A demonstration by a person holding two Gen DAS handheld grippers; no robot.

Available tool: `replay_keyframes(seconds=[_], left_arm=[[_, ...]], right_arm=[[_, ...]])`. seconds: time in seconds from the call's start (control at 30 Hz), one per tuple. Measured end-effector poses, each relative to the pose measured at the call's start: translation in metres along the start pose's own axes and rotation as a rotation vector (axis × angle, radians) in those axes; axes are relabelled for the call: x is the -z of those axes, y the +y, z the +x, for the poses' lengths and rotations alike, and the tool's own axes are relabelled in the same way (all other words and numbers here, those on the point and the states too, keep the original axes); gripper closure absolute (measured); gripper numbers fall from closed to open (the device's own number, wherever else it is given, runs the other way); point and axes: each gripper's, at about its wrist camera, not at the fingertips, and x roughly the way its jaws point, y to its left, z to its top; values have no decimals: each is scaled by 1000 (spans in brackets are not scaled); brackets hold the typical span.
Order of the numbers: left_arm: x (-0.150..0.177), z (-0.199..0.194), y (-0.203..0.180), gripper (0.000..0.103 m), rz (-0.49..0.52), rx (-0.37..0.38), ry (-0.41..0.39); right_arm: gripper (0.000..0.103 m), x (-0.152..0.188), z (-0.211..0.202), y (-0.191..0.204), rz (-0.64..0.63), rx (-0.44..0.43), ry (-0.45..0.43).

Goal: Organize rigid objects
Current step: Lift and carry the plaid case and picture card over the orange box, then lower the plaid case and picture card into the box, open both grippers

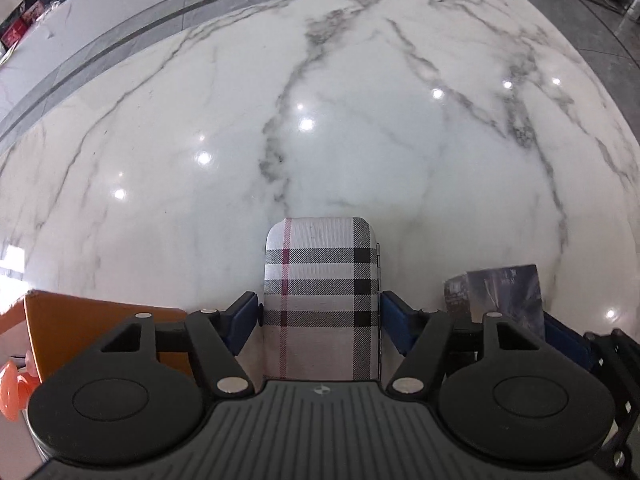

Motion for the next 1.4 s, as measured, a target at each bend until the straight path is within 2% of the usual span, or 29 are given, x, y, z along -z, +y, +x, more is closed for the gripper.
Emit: replay_keyframes(seconds=[0.23,0.47,0.63,0.8,0.97,1.07,1.17,1.23,1.4], left_arm=[[4,-28,5,27,-22,53,-66],[19,-78,17,27,-104,151,-143],[45,-130,37,27,-143,218,-215],[83,-182,76,27,-174,230,-292],[129,-207,132,27,-215,172,-306],[152,-204,163,27,-248,123,-290],[170,-193,186,27,-265,116,-264],[177,-185,195,27,-270,123,-255],[188,-175,210,27,-233,160,-261]], right_arm=[[40,0,-2,1,1,-6,-6],[41,0,-19,-1,7,-44,-87],[41,0,-42,-4,26,-127,-149],[41,-3,-82,21,-75,-218,-203],[41,-13,-123,80,-290,-350,-203],[41,-16,-137,132,-505,-413,-164],[41,-12,-137,186,-749,-452,-86],[41,-5,-129,218,-913,-456,-18],[41,16,-88,274,-1275,-369,161]])
